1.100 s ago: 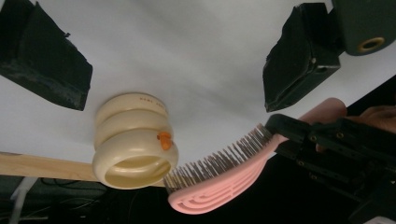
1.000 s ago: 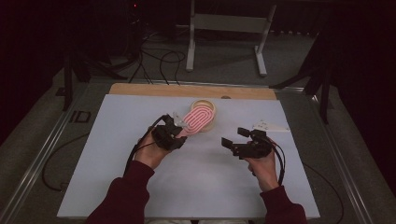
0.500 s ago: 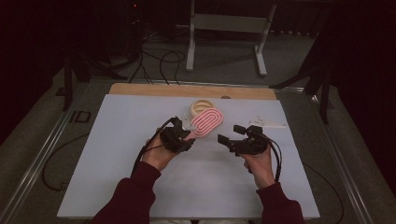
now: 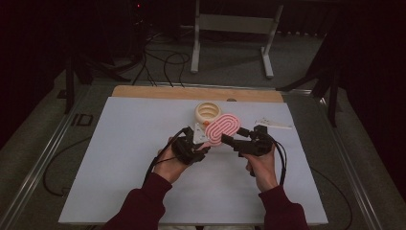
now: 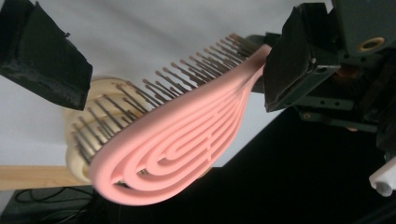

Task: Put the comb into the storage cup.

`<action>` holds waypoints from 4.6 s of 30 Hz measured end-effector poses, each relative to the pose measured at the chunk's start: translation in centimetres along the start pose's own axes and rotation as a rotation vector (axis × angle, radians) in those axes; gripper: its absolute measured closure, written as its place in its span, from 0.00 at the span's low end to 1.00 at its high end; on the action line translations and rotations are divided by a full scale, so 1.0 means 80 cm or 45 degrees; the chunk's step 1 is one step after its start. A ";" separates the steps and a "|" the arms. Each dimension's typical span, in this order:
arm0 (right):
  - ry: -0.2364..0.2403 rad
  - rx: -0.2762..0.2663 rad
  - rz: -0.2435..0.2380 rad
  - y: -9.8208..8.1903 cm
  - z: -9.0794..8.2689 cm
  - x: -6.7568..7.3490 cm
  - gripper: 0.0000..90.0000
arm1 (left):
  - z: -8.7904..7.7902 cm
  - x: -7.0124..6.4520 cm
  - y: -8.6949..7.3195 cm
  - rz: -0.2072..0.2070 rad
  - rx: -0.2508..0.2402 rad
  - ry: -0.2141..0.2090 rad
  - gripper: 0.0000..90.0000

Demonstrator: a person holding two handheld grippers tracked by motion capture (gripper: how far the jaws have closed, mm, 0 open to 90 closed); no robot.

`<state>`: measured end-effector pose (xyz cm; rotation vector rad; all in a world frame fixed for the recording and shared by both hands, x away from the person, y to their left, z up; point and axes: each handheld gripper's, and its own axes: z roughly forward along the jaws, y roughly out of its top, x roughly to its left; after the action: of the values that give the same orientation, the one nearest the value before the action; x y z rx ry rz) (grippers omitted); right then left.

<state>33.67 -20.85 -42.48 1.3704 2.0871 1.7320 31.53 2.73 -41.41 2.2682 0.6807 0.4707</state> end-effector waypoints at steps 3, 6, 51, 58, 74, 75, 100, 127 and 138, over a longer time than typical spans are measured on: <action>0.020 -0.004 0.036 0.001 0.001 0.000 0.12 | 0.001 -0.004 0.003 0.003 -0.013 -0.001 0.77; 0.048 -0.018 0.059 0.002 0.000 -0.001 0.18 | 0.002 -0.007 0.006 0.009 -0.026 -0.005 0.77; 0.070 0.042 0.116 0.013 0.007 0.023 0.71 | 0.024 -0.018 0.002 0.026 -0.012 0.036 0.77; 0.082 0.034 0.109 0.014 0.008 0.026 0.71 | 0.024 -0.016 0.001 0.022 -0.017 0.020 0.67; 0.082 0.005 0.092 0.019 0.005 0.025 0.71 | 0.015 -0.005 -0.009 -0.091 -0.095 -0.037 0.34; 0.082 0.004 0.092 0.019 0.006 0.026 0.71 | 0.014 -0.005 -0.010 -0.094 -0.105 -0.039 0.32; 0.053 0.003 0.085 0.027 0.006 0.021 0.71 | -0.028 0.029 -0.050 -0.256 -0.235 0.009 0.18; 0.031 -0.004 0.062 0.039 0.003 0.018 0.71 | -0.071 0.063 -0.127 -0.358 -0.281 0.163 0.00; 0.008 -0.018 0.052 0.048 0.000 0.012 0.71 | -0.086 0.069 -0.170 -0.386 -0.335 0.230 0.00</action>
<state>35.29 -20.41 -38.86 1.4149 2.0600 1.7656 27.88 17.89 -45.81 1.8529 0.9752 0.5828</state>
